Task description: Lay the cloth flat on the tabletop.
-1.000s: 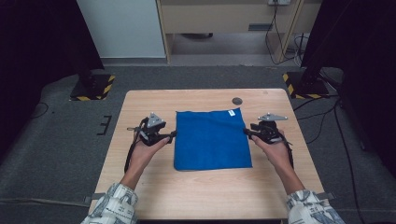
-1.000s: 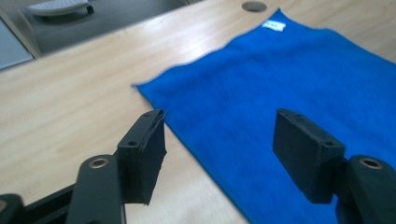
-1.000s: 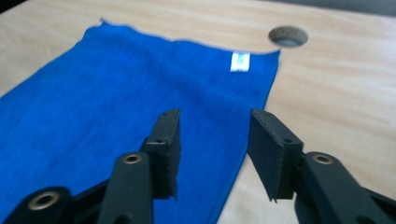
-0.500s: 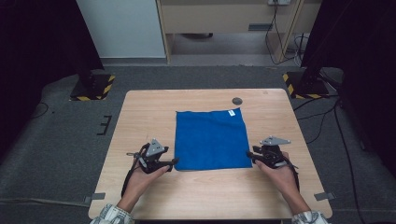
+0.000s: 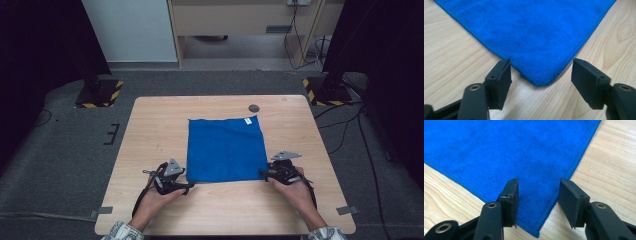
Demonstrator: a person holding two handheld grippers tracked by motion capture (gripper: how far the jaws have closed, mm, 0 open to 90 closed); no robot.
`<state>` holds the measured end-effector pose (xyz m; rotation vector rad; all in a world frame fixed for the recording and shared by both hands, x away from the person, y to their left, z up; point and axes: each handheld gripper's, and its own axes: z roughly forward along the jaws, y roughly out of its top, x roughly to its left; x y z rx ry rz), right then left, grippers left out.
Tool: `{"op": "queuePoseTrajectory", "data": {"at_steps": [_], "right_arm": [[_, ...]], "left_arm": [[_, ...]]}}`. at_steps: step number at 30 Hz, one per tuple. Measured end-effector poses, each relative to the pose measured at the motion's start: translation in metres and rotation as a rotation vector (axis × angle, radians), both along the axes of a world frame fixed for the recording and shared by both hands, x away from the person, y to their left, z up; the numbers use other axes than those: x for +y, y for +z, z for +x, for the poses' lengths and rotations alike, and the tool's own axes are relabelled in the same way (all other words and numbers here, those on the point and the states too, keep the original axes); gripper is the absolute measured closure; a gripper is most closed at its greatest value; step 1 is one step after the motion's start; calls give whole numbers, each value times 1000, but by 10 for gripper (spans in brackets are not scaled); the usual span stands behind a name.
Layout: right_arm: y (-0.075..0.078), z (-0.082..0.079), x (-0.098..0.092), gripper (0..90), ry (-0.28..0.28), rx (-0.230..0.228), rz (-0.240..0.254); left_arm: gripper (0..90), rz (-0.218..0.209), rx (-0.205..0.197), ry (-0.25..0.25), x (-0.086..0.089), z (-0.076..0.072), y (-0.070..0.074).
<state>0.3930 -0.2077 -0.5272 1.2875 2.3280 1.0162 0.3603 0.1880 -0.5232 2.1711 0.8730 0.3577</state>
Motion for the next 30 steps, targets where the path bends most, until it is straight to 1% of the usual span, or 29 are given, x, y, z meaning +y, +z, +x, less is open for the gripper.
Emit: {"op": "queuePoseTrajectory", "data": {"at_steps": [1,2,3,4,5,6,7,8,11,12,13,15,18,21,23,26,29,30], "right_arm": [[-1,0,0,527,1,-8,-8],[0,0,0,542,7,-6,-12],[0,0,0,542,7,-6,-12],[0,-1,0,560,6,-8,-14],[0,-2,0,580,1,-7,-17],[0,-2,0,614,2,-11,-20],[0,-2,1,649,8,-10,-19],[0,-3,1,674,9,-7,-23],[1,-3,3,823,16,5,-18],[1,-3,3,823,16,5,-18],[1,-3,3,846,25,5,-17],[2,-4,4,877,32,12,-17],[3,-4,4,885,37,17,-15],[5,-6,3,886,38,19,-9],[9,-11,2,886,37,26,6],[10,-15,3,886,46,37,10],[13,-25,6,885,56,57,20],[14,-28,6,885,63,54,18]], "left_arm": [[344,4,5,9,0,0,-1],[366,7,10,12,-1,0,-1],[394,7,10,12,-1,0,-1],[394,10,12,9,-1,0,-2],[426,19,14,3,-2,-1,-2],[452,34,18,1,-3,-1,-3],[485,45,14,-3,-4,-1,-4],[505,43,19,1,-4,-1,-4],[664,54,27,1,-3,-1,-2],[713,54,27,1,-3,-1,-2],[713,61,28,3,-3,-1,-1],[766,61,31,9,-4,1,-1],[836,72,34,5,-6,2,0],[846,74,37,-4,-6,1,2],[857,57,39,-11,-2,-4,7],[860,48,44,-10,1,-6,9],[862,44,53,-12,6,-10,11],[863,44,53,-12,6,-10,11]]}}
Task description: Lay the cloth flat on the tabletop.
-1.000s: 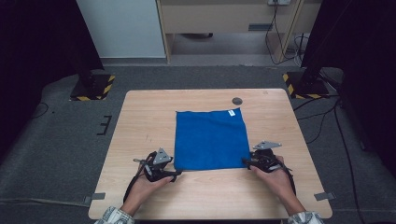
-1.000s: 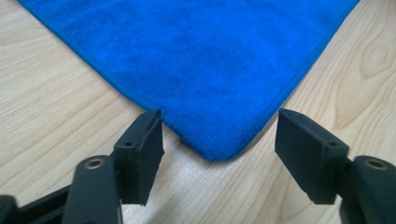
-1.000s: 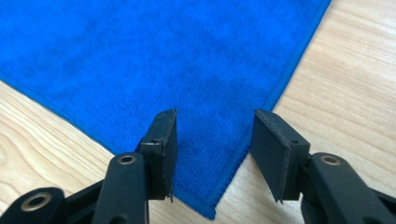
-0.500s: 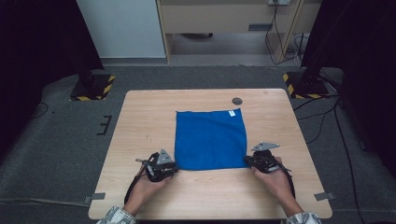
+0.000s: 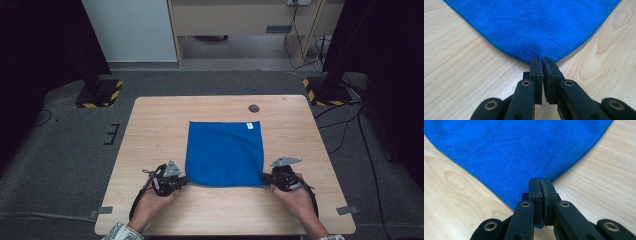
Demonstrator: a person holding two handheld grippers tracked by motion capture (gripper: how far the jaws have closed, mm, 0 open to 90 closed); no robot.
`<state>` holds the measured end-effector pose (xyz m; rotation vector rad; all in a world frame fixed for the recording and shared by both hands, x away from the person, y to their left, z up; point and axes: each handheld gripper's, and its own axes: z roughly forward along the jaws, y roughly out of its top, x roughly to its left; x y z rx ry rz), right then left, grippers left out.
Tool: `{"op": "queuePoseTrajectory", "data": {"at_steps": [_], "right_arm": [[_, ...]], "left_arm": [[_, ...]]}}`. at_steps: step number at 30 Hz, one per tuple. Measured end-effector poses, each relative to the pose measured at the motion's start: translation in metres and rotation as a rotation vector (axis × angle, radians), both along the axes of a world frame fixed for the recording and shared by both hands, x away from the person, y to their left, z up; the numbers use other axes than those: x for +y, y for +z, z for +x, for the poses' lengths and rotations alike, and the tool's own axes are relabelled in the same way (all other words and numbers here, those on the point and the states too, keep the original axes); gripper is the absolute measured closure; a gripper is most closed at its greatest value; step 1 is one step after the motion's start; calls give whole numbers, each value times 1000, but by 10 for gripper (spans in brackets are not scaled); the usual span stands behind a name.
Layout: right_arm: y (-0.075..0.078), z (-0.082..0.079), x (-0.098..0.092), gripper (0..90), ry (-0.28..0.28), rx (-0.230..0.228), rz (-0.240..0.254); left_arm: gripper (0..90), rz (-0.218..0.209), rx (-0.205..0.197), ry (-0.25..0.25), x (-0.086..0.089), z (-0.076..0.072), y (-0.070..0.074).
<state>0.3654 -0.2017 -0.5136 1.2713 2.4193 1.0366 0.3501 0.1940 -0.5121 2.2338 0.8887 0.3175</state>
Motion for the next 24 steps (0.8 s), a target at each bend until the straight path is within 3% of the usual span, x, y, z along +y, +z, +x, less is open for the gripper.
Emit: {"op": "queuePoseTrajectory", "data": {"at_steps": [5,6,7,8,9,11,12,16,17,24], "right_arm": [[1,-8,1,879,7,14,1],[2,-11,0,824,12,4,6],[2,-11,0,824,12,4,6],[5,-13,0,698,7,-22,18],[5,-13,0,698,7,-22,18],[8,-16,0,577,19,-40,19],[10,-17,1,481,21,-62,32],[11,-14,6,395,34,-88,43],[9,-11,10,349,38,-89,39],[8,0,28,234,81,-112,48]], "left_arm": [[864,-1,13,-9,3,-7,1],[861,1,12,-14,3,-10,2],[853,1,12,-14,3,-10,2],[815,3,5,-10,4,-12,2],[815,3,-1,-2,5,-13,2],[645,-5,-23,21,8,-15,3],[478,-21,-48,33,11,-17,7],[390,-46,-70,33,14,-14,12],[326,-53,-77,32,15,-10,13],[199,-92,-72,35,20,24,19]]}}
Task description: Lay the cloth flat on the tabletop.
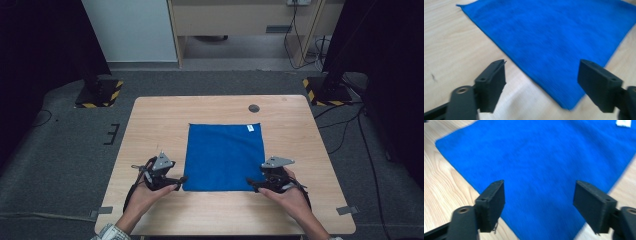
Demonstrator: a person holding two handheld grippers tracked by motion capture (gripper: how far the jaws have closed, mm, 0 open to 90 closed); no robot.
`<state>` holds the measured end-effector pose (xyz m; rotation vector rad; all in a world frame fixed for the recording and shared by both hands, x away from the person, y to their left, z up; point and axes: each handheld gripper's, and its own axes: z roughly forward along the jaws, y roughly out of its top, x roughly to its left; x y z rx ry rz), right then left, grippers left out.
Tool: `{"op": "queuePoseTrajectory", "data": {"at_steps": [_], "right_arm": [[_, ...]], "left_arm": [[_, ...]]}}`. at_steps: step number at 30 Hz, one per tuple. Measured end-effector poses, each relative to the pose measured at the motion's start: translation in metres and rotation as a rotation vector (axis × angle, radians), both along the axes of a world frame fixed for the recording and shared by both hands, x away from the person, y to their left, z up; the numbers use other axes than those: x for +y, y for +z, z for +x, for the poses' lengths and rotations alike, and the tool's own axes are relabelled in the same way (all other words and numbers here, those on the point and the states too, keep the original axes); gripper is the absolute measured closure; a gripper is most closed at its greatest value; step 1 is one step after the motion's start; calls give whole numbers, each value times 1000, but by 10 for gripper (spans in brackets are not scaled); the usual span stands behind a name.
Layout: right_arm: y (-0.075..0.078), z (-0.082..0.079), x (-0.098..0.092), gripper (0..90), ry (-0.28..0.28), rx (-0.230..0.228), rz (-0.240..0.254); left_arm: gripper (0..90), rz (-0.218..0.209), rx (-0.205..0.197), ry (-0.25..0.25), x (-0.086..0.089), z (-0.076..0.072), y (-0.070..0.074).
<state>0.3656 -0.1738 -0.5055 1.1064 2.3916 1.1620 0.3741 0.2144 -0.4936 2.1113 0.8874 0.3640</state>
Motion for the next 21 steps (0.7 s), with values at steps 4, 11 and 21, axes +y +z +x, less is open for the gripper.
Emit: {"op": "queuePoseTrajectory", "data": {"at_steps": [4,11,21], "right_arm": [[2,8,17,192,26,3,3],[2,19,54,147,107,2,-17],[2,24,95,140,191,5,-53]], "left_arm": [[152,-30,3,-2,-2,23,4],[53,13,15,-53,-24,60,11],[58,-37,-6,-48,-28,90,32]]}}
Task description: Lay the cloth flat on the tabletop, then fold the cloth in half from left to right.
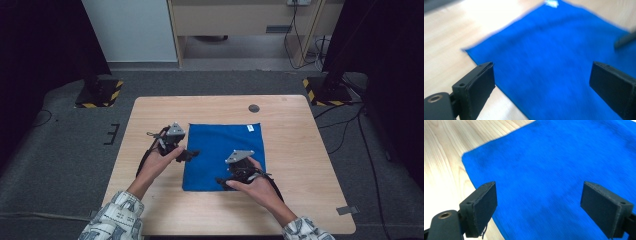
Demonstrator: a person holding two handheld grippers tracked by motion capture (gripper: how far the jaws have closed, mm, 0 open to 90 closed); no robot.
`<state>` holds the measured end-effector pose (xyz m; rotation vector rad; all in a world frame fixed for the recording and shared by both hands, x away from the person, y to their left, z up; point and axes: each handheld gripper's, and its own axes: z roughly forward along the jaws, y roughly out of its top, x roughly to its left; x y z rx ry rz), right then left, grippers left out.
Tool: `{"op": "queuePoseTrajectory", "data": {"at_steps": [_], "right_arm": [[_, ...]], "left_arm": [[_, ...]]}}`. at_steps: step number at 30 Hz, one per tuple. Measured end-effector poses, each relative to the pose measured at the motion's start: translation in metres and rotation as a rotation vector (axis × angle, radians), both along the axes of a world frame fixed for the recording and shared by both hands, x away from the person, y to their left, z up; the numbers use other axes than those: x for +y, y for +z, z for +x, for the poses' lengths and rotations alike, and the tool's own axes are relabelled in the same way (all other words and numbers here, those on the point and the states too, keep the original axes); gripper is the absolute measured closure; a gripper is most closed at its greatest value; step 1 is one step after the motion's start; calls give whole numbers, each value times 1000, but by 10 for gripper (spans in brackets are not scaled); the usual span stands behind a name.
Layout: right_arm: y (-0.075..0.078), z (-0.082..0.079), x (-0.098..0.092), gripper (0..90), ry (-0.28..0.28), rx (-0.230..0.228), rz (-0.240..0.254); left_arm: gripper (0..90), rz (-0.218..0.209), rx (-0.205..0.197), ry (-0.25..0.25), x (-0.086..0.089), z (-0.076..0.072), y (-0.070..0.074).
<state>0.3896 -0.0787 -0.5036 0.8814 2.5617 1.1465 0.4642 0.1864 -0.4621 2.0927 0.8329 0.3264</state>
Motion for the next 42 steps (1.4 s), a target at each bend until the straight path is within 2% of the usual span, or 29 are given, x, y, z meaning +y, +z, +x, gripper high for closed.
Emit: {"op": "queuePoseTrajectory", "data": {"at_steps": [3,5,8,10,12,13,14,17,18,19,20,24,26,30,33,34,36,37,39,40,42], "right_arm": [[0,1,12,138,15,5,1],[0,2,18,142,21,5,0],[0,2,32,181,33,16,16],[-1,2,36,200,41,20,14],[-1,-2,50,236,78,20,6],[-1,-2,50,236,78,20,6],[0,-5,59,248,96,20,5],[1,-6,67,272,108,18,7],[2,-7,70,294,106,11,5],[3,-6,75,315,105,9,19],[3,-7,75,326,105,6,11],[2,-8,77,335,95,6,2],[1,-9,78,345,88,8,-6],[0,-11,81,393,84,-8,-6],[-1,-10,86,480,84,-13,6],[-1,-10,86,480,84,-13,6],[0,-11,89,564,86,-9,12],[0,-11,89,564,86,-9,12],[-2,-14,92,651,95,-1,1],[-2,-14,92,651,95,-1,1],[-5,-18,96,698,118,2,-3]], "left_arm": [[57,5,-8,2,0,7,9],[57,-1,0,13,0,12,13],[62,22,0,2,-3,20,17],[79,35,1,15,-4,24,20],[99,50,-5,38,-3,26,25],[99,56,-13,36,-2,27,27],[99,74,-1,36,-1,32,30],[100,79,-9,17,0,37,32],[100,75,-8,20,2,40,32],[100,56,2,34,5,44,31],[100,40,11,46,8,48,28],[100,44,9,51,9,48,24],[100,55,25,43,7,48,22],[100,100,16,14,-3,51,18],[103,113,11,-1,-12,56,12],[103,113,11,-1,-12,56,12],[103,125,10,12,-12,58,10],[103,128,13,15,-11,58,9],[103,142,23,32,-6,60,8],[103,142,23,32,-6,60,8],[103,171,14,40,-2,60,9]]}}
